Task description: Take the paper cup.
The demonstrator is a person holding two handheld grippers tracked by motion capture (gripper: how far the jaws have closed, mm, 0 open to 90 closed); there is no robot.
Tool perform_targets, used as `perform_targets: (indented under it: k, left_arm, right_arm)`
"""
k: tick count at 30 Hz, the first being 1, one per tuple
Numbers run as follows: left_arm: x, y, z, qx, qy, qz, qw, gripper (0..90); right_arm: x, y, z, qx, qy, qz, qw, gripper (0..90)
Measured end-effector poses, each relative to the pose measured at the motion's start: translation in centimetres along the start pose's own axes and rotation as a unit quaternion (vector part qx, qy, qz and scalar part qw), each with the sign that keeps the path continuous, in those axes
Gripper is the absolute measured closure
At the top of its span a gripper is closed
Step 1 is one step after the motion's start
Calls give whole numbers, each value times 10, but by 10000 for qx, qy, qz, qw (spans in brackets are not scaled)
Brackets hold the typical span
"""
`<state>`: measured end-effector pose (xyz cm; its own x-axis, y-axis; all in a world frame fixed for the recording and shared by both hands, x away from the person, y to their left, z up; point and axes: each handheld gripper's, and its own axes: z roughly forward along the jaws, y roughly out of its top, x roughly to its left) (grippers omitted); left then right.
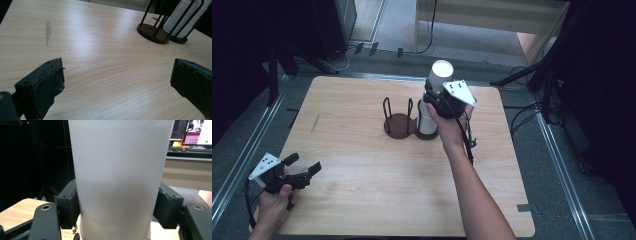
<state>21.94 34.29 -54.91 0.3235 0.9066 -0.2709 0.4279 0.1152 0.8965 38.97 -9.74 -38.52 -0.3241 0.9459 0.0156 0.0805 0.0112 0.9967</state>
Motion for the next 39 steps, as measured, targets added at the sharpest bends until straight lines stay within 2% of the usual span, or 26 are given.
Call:
perform_targets:
  k: [8,14,21,27,29,33,36,39]
  left_arm:
    - [1,0,0,57,-89,-40,9999,0]
    - [0,0,0,98,-58,42,9999,0]
    - [-1,0,-1,20,-24,29,10000,0]
    - [-4,-1,-1,19,66,122,9999,0]
    - [-4,-1,-1,31,64,148,9999,0]
    - [-3,-1,-2,10,67,120,9999,0]
    - [-1,-1,-3,-71,54,5,10000,0]
    - [-1,-1,-3,-86,56,16,9999,0]
  right_arm:
    - [-4,5,-13,-62,28,34,10000,322]
    - [-9,5,-23,-66,-2,-8,10000,321]
    - [-13,1,-36,-51,-2,16,10000,321]
    - [-18,-6,-49,-22,-14,93,10000,320]
    - [-20,-11,-54,-24,-60,5,10000,320]
    - [-23,-17,-60,21,-52,27,10000,320]
    - [-26,-22,-66,39,-35,39,10000,321]
    - [-29,-28,-73,74,-55,59,9999,321]
